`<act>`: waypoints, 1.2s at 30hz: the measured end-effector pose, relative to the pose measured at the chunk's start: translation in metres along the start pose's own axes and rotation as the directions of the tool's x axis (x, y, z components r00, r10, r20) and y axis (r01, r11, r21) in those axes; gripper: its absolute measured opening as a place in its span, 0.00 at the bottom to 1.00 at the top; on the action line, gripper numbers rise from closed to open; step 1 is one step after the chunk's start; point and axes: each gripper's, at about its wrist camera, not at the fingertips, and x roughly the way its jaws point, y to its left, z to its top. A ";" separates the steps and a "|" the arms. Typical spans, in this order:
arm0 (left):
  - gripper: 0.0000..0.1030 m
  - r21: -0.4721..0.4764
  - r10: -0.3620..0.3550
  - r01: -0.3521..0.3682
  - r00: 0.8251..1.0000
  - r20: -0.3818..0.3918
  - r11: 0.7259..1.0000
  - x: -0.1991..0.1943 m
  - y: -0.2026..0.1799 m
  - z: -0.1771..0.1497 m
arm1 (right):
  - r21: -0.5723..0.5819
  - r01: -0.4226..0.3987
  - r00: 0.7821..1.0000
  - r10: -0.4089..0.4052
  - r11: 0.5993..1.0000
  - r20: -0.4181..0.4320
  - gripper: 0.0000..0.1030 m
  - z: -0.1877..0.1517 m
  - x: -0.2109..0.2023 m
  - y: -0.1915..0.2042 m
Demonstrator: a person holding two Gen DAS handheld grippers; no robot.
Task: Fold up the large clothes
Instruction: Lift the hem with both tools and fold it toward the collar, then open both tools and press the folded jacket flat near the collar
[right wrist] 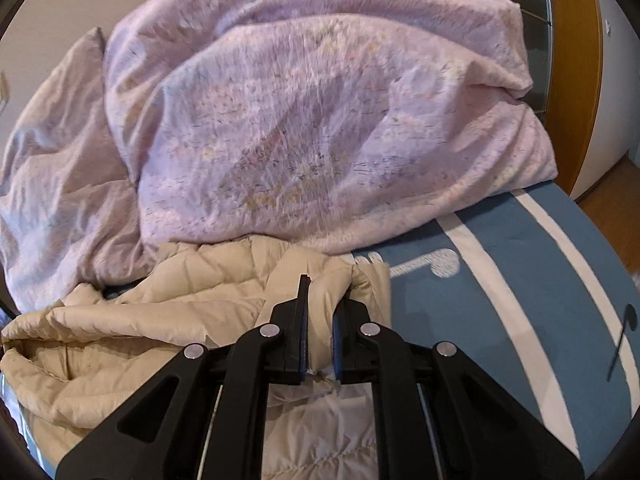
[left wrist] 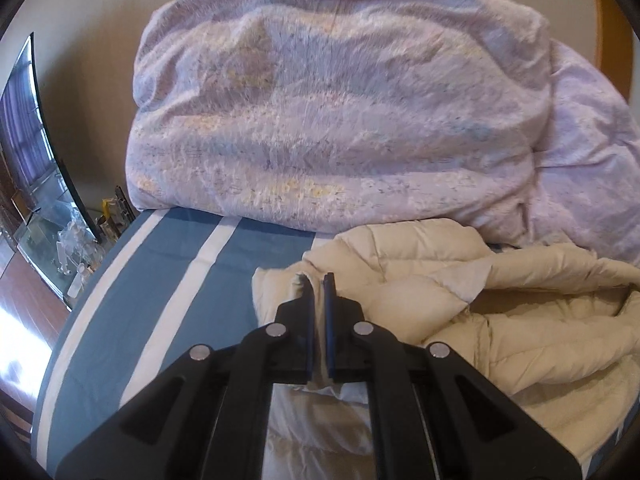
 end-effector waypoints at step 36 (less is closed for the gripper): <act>0.80 0.077 0.029 -0.029 1.000 0.012 0.997 0.013 -0.039 -0.014 | -0.095 -0.006 1.000 0.004 0.995 -0.019 0.63 -0.008 0.013 0.033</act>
